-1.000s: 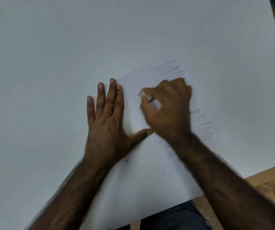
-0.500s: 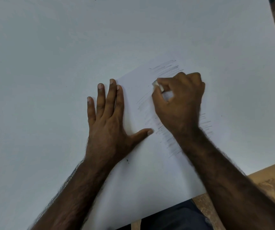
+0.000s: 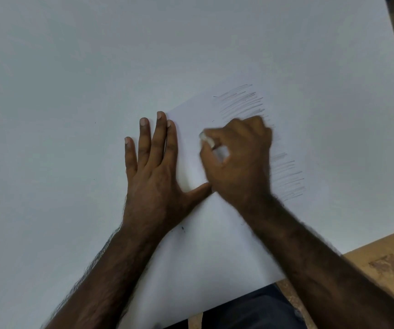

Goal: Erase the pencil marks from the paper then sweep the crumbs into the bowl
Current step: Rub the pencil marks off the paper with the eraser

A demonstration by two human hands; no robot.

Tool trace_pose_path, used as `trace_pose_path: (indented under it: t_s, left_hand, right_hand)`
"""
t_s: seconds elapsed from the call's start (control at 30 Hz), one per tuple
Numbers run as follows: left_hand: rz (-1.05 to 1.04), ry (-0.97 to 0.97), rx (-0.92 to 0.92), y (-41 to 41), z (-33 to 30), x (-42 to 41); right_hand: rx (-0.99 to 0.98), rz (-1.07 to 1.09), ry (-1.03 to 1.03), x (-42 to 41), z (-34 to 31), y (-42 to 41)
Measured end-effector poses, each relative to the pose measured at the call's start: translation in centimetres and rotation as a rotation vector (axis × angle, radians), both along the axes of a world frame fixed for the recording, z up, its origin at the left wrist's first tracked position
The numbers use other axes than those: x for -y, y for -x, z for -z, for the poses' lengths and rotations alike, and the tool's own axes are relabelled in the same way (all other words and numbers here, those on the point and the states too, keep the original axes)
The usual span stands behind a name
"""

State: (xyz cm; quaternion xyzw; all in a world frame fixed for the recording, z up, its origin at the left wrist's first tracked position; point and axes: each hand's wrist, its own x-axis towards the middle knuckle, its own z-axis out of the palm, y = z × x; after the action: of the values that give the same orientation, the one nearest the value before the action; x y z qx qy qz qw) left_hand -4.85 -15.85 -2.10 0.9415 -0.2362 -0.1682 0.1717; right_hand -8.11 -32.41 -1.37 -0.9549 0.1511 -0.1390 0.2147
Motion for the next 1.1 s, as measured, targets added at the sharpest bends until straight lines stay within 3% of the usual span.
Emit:
trace_pose_path:
  t_s: [0.1,0.3,0.5,0.7,0.9,1.1]
  left_hand:
    - [0.003,0.017,0.007,0.0,0.0,0.0]
    - [0.006,-0.016,0.017,0.1,0.2,0.0]
    - [0.016,0.012,0.021,0.1,0.2,-0.2]
    - [0.005,-0.018,0.011,0.0,0.1,0.0]
    - [0.011,0.012,0.011,0.0,0.2,0.0]
    - [0.012,-0.029,0.02,0.1,0.3,0.0]
  right_hand:
    - [-0.022,-0.125,-0.002,-0.9,-0.1,1.0]
    - [0.016,0.176,0.027,3.2,-0.1,-1.2]
    - [-0.024,-0.142,0.002,-1.7,-0.1,0.8]
    - [0.018,0.176,0.03,2.8,0.2,-1.8]
    - [-0.007,-0.179,-0.001,-1.1,0.3,0.0]
    - [0.052,0.076,0.046,2.5,0.4,-3.0]
